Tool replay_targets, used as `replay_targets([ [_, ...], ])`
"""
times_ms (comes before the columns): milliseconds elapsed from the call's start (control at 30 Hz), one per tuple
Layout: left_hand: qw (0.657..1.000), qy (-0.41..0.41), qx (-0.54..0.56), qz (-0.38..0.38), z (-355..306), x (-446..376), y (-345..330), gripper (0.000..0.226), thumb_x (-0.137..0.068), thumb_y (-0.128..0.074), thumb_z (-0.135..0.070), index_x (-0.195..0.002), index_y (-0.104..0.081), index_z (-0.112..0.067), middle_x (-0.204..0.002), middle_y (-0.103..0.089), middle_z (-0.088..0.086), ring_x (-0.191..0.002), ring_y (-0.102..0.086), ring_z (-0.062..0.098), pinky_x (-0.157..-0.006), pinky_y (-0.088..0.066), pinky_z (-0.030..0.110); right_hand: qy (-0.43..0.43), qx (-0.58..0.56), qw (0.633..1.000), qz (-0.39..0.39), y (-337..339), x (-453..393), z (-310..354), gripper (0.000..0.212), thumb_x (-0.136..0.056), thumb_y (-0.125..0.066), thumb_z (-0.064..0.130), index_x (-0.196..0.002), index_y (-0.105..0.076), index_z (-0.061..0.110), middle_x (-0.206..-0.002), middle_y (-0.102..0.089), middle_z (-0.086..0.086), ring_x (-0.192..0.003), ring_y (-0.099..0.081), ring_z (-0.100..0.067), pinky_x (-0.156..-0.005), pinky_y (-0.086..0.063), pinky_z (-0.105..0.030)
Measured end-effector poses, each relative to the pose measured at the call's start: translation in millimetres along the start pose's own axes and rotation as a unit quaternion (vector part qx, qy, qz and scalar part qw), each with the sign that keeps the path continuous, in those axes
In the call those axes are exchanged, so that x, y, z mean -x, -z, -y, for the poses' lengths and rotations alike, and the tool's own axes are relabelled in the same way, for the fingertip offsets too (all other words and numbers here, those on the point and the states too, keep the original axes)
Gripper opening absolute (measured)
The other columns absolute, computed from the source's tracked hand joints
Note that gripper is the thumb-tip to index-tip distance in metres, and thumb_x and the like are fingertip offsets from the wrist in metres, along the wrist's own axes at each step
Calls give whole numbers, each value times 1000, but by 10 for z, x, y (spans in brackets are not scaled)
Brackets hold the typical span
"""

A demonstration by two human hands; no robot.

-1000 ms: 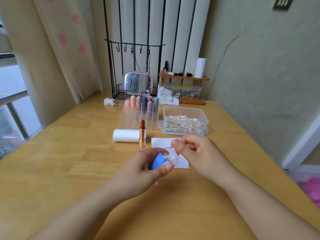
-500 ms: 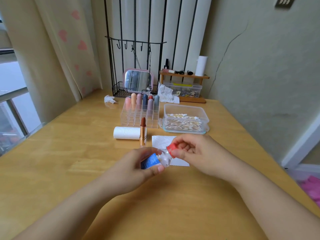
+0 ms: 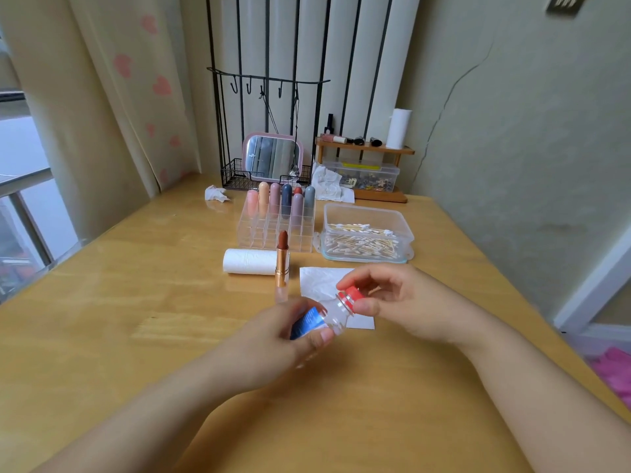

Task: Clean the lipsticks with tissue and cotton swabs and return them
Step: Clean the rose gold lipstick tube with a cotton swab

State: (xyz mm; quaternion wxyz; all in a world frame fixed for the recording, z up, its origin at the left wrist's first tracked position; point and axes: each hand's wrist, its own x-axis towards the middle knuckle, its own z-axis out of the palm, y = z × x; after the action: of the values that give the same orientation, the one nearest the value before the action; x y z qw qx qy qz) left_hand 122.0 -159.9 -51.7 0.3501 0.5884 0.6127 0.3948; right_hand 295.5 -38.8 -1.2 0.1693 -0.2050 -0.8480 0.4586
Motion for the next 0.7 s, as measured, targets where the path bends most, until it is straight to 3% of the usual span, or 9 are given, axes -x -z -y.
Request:
replay_targets([
  [100, 1000, 17, 24, -10, -5, -47, -24, 41, -76, -56, -56, -104, -60, -25, -83, -64, -5, -74, -60, 12, -82, -51, 37, 19, -77, 995, -61, 177, 24, -31, 30, -81, -62, -10, -94, -65, 18, -90, -69, 7, -87, -61, -5, -78, -50, -18],
  [167, 999, 20, 41, -29, 6, -81, -43, 35, -83, -59, -52, -106, -57, -25, -88, -65, -1, -76, -60, 11, -81, -53, 31, 5, -104, 986, -130, 312, 18, -85, 29, -78, -65, -10, -92, -64, 15, -91, -70, 2, -86, -64, -8, -77, -51, -16],
  [233, 997, 14, 64, -45, -18, -120, -73, 25, -88, -61, -37, -107, -54, -22, -84, -61, 0, -68, -56, 7, -70, -51, 22, -53, -79, 978, -183, 354, -21, -238, 27, -75, -71, -7, -87, -62, 16, -90, -70, -4, -80, -65, -12, -72, -51, -14],
  [300, 995, 6, 79, -60, -29, -187, -97, 29, -84, -64, -39, -105, -54, -21, -86, -60, 2, -67, -56, 8, -68, -47, 19, -146, -3, 967, -210, 332, -81, -469, 25, -74, -77, 3, -81, -60, 20, -89, -70, -8, -76, -64, -14, -66, -49, -19],
  [367, 994, 2, 76, -79, -15, -264, -118, 37, -80, -66, -49, -102, -55, -23, -93, -65, 1, -76, -62, 11, -75, -50, 24, -194, 49, 956, -213, 285, -139, -674, 25, -72, -79, 9, -78, -59, 22, -88, -70, -8, -78, -65, -17, -65, -48, -22],
  [433, 993, 0, 69, -101, 8, -338, -143, 30, -82, -66, -44, -101, -56, -24, -99, -69, -1, -92, -64, 11, -84, -51, 28, -178, 98, 957, -205, 252, -182, -797, 24, -73, -77, 9, -78, -57, 21, -82, -67, -1, -74, -63, -13, -64, -46, -15],
  [567, 988, -8, 85, -125, 0, -444, -206, 18, -87, -66, -22, -101, -55, -20, -102, -68, -3, -92, -63, -1, -73, -46, 11, -150, 212, 949, -177, 258, -197, -826, 19, -75, -74, 16, -86, -59, 22, -83, -61, 9, -82, -59, -10, -64, -38, -4],
  [633, 987, -12, 88, -132, -13, -485, -227, 19, -85, -67, -18, -100, -55, -18, -102, -66, -2, -87, -63, -4, -69, -46, 8, -168, 221, 949, -150, 323, -235, -778, 23, -76, -75, 21, -93, -59, 23, -86, -57, 13, -83, -57, -7, -63, -38, -8],
  [700, 988, -15, 85, -126, -26, -525, -235, 21, -84, -68, -17, -101, -56, -17, -102, -66, -3, -87, -63, -3, -69, -47, 9, -137, 214, 950, -181, 449, -362, -706, 24, -77, -76, 22, -95, -60, 24, -87, -56, 13, -82, -53, -7, -63, -36, -9],
])
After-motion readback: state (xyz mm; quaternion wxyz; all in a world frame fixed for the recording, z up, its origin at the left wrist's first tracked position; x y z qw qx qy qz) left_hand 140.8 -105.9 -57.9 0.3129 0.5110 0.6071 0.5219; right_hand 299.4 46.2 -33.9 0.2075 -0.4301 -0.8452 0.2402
